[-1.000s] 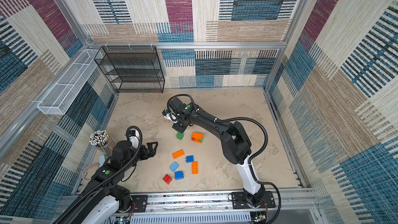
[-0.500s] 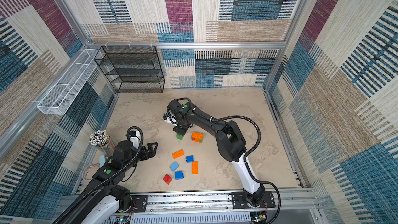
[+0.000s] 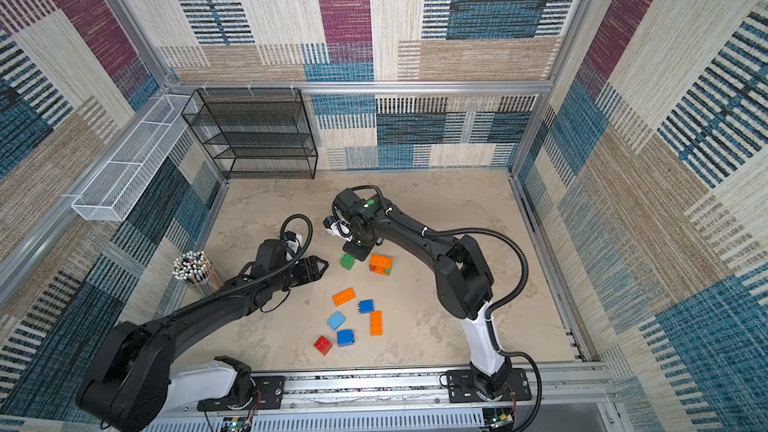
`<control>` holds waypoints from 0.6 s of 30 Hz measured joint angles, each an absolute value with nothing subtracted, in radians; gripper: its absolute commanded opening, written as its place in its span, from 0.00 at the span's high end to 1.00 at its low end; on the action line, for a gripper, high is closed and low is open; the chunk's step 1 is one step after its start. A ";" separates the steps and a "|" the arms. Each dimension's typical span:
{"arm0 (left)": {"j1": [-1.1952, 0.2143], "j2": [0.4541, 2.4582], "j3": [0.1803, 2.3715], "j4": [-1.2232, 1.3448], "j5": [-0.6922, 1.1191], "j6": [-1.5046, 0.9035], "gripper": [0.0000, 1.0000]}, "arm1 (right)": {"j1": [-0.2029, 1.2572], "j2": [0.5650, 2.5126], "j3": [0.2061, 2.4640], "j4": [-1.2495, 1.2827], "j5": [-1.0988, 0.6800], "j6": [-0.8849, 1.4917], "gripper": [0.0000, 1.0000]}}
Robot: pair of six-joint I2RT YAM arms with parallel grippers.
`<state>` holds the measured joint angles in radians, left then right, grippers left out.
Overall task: Assemble the letter p with lego
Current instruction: Adjust the lego brick at the center of the board.
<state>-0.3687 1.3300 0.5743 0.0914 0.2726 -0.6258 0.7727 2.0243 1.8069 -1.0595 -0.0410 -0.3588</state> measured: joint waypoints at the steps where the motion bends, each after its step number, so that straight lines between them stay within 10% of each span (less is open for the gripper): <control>1: -0.369 1.361 0.585 0.112 0.290 -0.633 0.36 | 0.770 2.012 1.794 -1.059 -0.041 -0.359 0.82; 18: -0.376 1.729 0.773 0.312 0.461 -0.707 0.55 | 0.713 1.885 1.672 -1.007 -0.044 -0.359 0.83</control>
